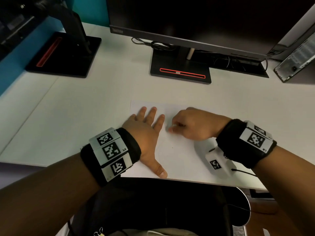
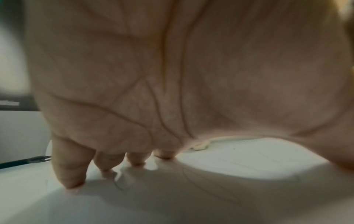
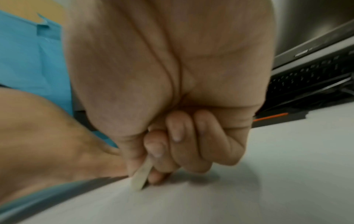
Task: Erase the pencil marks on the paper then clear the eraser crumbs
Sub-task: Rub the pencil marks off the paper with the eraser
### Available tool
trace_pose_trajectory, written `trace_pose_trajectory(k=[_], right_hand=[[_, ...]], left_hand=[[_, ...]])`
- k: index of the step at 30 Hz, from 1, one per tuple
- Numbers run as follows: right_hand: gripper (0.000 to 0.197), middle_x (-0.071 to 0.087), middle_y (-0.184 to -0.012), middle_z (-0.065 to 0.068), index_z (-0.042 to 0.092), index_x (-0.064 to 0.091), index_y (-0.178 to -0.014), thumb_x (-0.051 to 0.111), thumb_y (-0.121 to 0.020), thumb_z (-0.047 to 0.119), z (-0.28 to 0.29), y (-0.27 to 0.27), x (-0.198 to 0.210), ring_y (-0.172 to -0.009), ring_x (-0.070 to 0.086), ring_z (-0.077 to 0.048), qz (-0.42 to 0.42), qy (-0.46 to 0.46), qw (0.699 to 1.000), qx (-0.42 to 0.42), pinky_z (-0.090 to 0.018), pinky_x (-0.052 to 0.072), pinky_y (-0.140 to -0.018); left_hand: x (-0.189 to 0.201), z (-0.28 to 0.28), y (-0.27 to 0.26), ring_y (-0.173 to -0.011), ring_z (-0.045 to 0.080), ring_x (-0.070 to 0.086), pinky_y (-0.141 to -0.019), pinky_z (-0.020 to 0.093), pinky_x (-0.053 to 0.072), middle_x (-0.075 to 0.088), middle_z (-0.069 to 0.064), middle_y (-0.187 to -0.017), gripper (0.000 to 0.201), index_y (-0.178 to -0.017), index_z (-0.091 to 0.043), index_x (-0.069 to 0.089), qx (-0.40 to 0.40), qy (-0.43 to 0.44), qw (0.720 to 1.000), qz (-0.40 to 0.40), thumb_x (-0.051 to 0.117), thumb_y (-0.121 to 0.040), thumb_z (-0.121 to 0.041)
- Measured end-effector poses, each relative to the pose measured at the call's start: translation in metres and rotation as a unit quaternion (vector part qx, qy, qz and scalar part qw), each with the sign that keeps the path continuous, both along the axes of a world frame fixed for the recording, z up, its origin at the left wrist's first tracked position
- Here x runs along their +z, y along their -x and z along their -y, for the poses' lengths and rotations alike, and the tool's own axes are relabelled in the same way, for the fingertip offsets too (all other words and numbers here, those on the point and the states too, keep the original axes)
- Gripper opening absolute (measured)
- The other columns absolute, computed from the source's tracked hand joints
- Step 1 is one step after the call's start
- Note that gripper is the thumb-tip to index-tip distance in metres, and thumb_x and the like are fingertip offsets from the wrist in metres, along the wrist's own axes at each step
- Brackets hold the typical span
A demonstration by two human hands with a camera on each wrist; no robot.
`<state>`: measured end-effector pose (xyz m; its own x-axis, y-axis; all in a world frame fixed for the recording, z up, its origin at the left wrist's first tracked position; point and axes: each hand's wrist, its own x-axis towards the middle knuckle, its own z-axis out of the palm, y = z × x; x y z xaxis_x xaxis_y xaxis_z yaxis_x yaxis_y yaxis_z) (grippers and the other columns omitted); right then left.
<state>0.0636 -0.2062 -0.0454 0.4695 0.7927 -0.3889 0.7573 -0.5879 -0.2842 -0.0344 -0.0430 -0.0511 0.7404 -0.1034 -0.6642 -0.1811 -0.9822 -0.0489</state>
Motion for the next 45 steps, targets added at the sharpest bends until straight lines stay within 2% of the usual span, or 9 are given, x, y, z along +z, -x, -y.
trace_pose_trajectory(k=[6,11,16,21,25,30,34,40,45], right_hand=[[0.041,0.055,-0.062,0.003,0.011,0.058,-0.075,0.047,-0.103,0.04,-0.003,0.018,-0.003,-0.058,0.05,-0.008,-0.028,-0.015,0.999,0.036,-0.017,0.035,-0.059],[0.046,0.055,-0.066,0.0,0.013,0.054,-0.068,0.046,-0.104,0.041,0.001,-0.007,0.002,-0.064,0.051,-0.015,0.024,-0.002,0.999,-0.032,-0.035,0.042,-0.067],[0.047,0.055,-0.063,-0.003,0.007,0.057,-0.072,0.046,-0.104,0.04,-0.007,0.01,-0.005,-0.058,0.049,-0.013,-0.011,-0.019,1.0,0.0,-0.03,0.041,-0.06],[0.05,0.051,-0.059,-0.003,0.011,0.05,-0.062,0.046,-0.104,0.037,-0.009,-0.011,0.001,-0.058,0.048,-0.018,0.025,-0.026,0.997,-0.062,-0.03,0.035,-0.058],[0.042,0.06,-0.067,-0.006,0.005,0.061,-0.078,0.046,-0.104,0.035,-0.015,0.011,-0.005,-0.062,0.053,-0.018,-0.012,-0.014,1.0,-0.002,-0.029,0.041,-0.06],[0.052,0.051,-0.058,-0.004,0.012,0.049,-0.059,0.046,-0.104,0.036,-0.014,-0.011,0.001,-0.054,0.045,-0.017,0.021,-0.027,0.997,-0.065,-0.031,0.034,-0.06],[0.046,0.059,-0.065,-0.006,0.007,0.058,-0.071,0.046,-0.104,0.037,-0.017,0.007,-0.004,-0.061,0.052,-0.019,-0.009,-0.014,1.0,-0.021,-0.031,0.041,-0.059],[0.053,0.048,-0.058,-0.005,0.012,0.046,-0.058,0.045,-0.105,0.037,-0.016,-0.008,-0.002,-0.055,0.044,-0.018,0.033,-0.036,0.996,-0.073,-0.029,0.031,-0.056],[0.05,0.052,-0.064,-0.005,0.007,0.053,-0.067,0.046,-0.104,0.039,-0.01,-0.002,0.0,-0.06,0.046,-0.018,-0.007,0.001,0.998,-0.06,-0.028,0.034,-0.056]], left_hand=[[-0.002,-0.001,0.0,-0.148,0.04,-0.031,-0.124,0.051,-0.003,-0.043,0.013,-0.157,0.163,-0.15,-0.018,-0.038,0.003,0.008,1.0,0.004,0.061,-0.048,-0.099],[-0.001,0.0,0.0,-0.148,0.04,-0.031,-0.124,0.052,-0.002,-0.042,0.014,-0.157,0.163,-0.15,-0.017,-0.037,-0.002,0.0,1.0,0.003,0.06,-0.049,-0.099],[-0.002,-0.001,0.0,-0.147,0.039,-0.032,-0.124,0.051,-0.003,-0.044,0.013,-0.156,0.163,-0.15,-0.018,-0.038,0.0,0.004,1.0,0.003,0.06,-0.048,-0.1],[0.0,-0.001,0.0,-0.148,0.04,-0.031,-0.125,0.052,-0.001,-0.043,0.014,-0.156,0.162,-0.15,-0.016,-0.038,-0.003,-0.002,1.0,0.002,0.058,-0.049,-0.1],[-0.002,-0.001,0.0,-0.147,0.04,-0.032,-0.125,0.051,-0.003,-0.043,0.014,-0.156,0.163,-0.15,-0.016,-0.037,-0.001,0.005,1.0,0.004,0.059,-0.049,-0.099],[-0.002,-0.003,0.002,-0.148,0.039,-0.031,-0.123,0.051,-0.003,-0.042,0.013,-0.157,0.163,-0.151,-0.017,-0.036,0.0,0.013,1.0,0.009,0.059,-0.048,-0.099],[-0.002,-0.004,0.003,-0.148,0.037,-0.032,-0.123,0.05,-0.004,-0.043,0.012,-0.157,0.163,-0.151,-0.016,-0.036,0.0,0.015,1.0,0.015,0.059,-0.048,-0.1],[-0.001,-0.004,0.004,-0.148,0.037,-0.031,-0.123,0.049,-0.004,-0.042,0.011,-0.158,0.163,-0.151,-0.014,-0.036,-0.004,0.015,1.0,0.018,0.057,-0.048,-0.1],[-0.001,-0.005,0.005,-0.149,0.035,-0.03,-0.123,0.048,-0.001,-0.041,0.01,-0.158,0.163,-0.152,-0.012,-0.033,-0.002,0.023,0.999,0.025,0.058,-0.049,-0.1]])
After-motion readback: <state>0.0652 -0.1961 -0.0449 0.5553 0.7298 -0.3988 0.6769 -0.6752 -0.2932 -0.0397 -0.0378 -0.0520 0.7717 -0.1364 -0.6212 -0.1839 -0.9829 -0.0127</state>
